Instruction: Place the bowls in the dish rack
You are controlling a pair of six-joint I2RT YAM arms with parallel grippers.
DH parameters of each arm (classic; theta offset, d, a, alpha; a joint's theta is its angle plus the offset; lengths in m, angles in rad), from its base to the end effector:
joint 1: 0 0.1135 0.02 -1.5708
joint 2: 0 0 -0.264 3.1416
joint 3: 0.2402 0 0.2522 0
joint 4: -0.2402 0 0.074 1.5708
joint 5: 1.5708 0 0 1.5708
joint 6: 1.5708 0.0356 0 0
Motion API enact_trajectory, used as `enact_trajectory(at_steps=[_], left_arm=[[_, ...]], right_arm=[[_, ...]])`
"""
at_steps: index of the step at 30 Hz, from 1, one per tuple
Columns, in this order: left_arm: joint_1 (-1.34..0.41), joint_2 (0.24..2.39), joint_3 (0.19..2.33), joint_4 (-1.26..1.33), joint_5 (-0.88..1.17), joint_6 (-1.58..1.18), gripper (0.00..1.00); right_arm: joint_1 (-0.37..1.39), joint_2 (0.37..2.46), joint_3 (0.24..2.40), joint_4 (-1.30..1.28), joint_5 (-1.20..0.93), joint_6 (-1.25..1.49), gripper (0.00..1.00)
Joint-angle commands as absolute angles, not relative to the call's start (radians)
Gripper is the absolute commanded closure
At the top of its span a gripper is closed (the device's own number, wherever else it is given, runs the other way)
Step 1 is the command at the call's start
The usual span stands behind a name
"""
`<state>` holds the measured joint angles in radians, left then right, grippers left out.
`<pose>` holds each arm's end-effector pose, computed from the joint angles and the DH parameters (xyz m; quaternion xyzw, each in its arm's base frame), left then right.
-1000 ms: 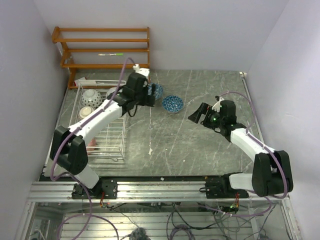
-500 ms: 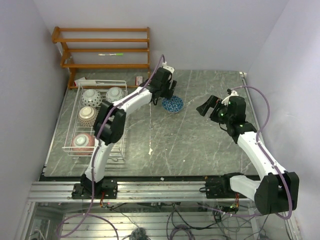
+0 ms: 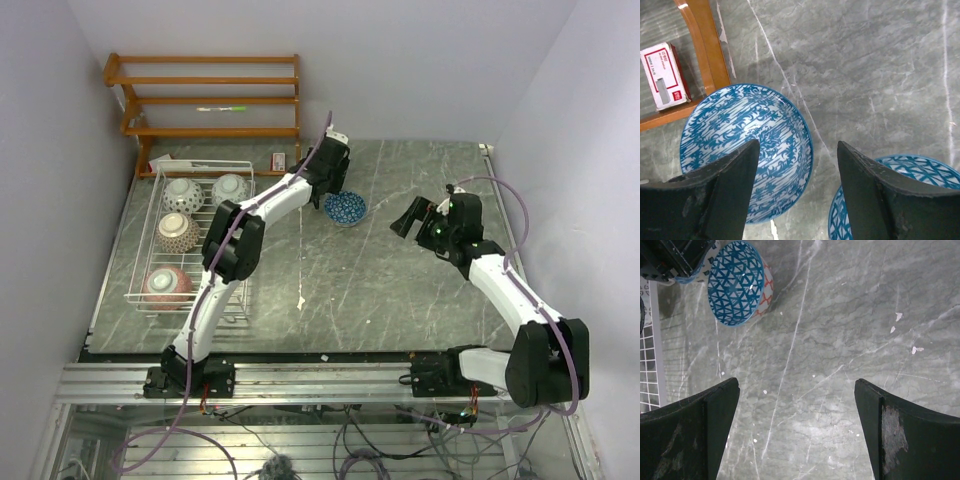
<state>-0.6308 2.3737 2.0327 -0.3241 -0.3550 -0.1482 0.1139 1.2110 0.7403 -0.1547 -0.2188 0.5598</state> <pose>0.4477 -0.3116 0.2052 0.1365 0.8779 -0.0167 0.4587 0.2582 0.0373 0.2393 0.1472 0.8741 0.2413 0.3950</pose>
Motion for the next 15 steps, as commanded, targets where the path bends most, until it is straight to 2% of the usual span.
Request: enact_trajectory(at_steps=[1,3,9,15], left_arm=[[-0.634,2.430,2.087,-0.318,-0.398,-0.174,0.32],[-0.631,2.438,2.088,-0.322,-0.403,-0.184,0.36],[-0.628,2.446,2.074,-0.327,-0.430,-0.197,0.33],[-0.627,2.441,2.021,-0.326,-0.460,-0.193,0.47]], right_arm=[[0.104,1.225,0.723,-0.118,-0.235,0.545,0.00],[0.104,1.228,0.720,-0.117,-0.236,0.542,0.00],[0.100,1.231,0.704,-0.109,-0.243,0.537,0.00],[0.093,1.221,0.693,-0.106,-0.247,0.532,0.00]])
